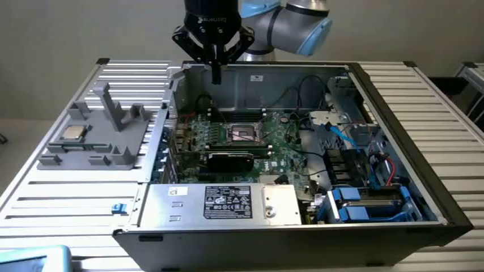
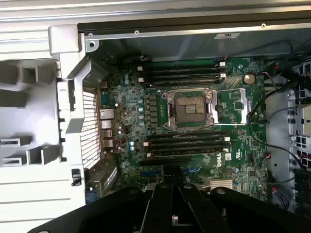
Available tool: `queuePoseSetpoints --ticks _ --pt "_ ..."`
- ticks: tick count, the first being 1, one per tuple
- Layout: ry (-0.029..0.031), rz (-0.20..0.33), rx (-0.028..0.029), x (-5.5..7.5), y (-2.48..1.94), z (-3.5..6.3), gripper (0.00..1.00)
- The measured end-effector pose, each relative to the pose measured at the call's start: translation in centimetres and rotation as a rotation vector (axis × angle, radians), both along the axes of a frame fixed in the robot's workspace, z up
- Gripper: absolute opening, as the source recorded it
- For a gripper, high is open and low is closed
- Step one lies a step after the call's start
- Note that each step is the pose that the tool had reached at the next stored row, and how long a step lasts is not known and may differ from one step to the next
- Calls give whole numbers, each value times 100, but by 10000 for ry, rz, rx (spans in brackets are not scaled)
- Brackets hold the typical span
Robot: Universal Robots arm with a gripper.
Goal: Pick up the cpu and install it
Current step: 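Reach for the cpu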
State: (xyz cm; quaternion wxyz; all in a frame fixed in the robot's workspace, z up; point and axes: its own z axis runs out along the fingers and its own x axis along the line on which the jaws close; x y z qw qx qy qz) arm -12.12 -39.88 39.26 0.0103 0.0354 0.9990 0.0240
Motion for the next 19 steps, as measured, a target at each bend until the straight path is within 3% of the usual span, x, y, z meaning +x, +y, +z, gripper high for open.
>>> queuePoseSetpoints --ticks 19 --pt "0 -1 0 -19 -1 0 11"
